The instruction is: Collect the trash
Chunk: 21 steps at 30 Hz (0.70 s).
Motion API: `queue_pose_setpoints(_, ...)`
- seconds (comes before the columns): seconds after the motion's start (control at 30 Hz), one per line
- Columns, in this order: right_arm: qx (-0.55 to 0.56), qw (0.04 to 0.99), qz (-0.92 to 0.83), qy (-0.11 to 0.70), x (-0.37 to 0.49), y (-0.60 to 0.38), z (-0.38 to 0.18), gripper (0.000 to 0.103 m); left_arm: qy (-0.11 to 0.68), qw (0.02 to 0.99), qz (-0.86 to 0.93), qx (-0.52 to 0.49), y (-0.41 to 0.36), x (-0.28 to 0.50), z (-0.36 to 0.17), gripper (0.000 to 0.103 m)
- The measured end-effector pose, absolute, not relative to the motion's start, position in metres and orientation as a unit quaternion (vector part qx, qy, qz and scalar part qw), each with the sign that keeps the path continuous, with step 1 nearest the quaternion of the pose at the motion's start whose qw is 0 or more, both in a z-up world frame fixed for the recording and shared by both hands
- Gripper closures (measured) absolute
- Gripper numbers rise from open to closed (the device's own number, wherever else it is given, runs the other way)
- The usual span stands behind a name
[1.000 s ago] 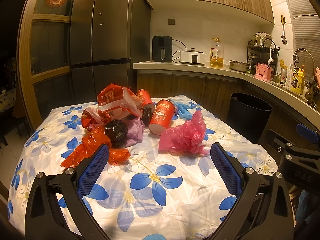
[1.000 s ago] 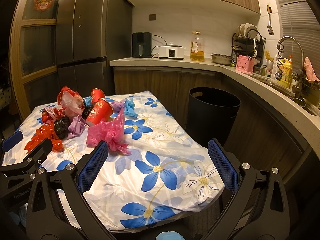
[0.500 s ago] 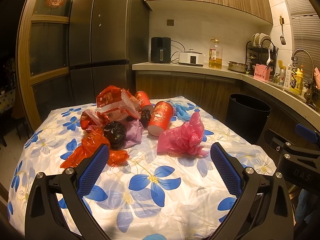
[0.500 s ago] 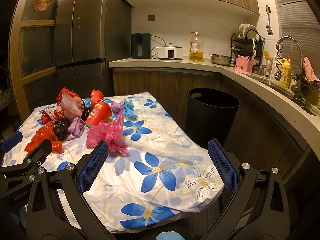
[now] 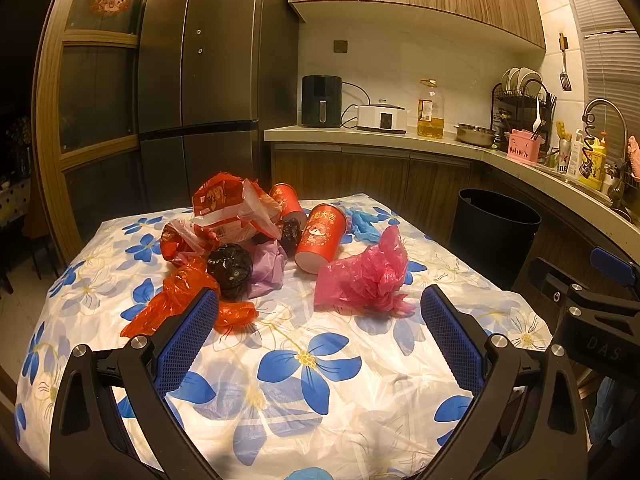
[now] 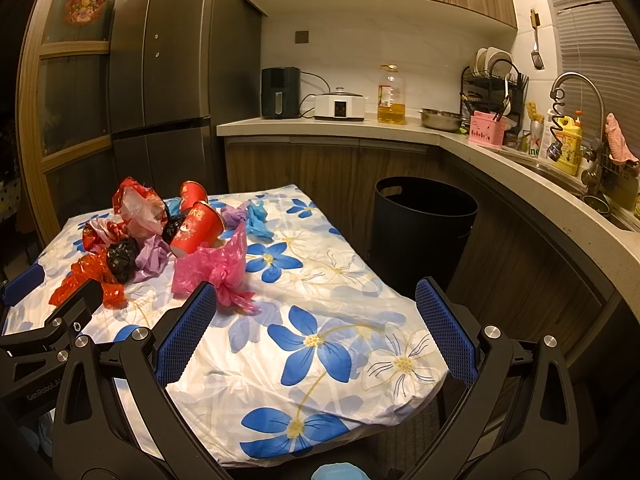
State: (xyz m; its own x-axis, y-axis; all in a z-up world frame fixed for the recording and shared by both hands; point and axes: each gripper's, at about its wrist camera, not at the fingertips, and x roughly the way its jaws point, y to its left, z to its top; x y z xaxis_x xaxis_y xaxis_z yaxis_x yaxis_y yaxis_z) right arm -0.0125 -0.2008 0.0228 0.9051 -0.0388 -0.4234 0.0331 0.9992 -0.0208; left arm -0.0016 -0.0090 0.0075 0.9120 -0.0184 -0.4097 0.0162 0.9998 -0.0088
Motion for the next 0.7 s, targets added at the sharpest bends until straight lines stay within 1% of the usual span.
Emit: queue_pose_setpoints(0.7, -0.006, 0.976, -0.020, 0.216, -0.0151, -0.1994, 0.0253, 0.005, 0.209, 0.978, -0.009, -0.004, -0.0079, -0.0015, 0.0068, 0.006)
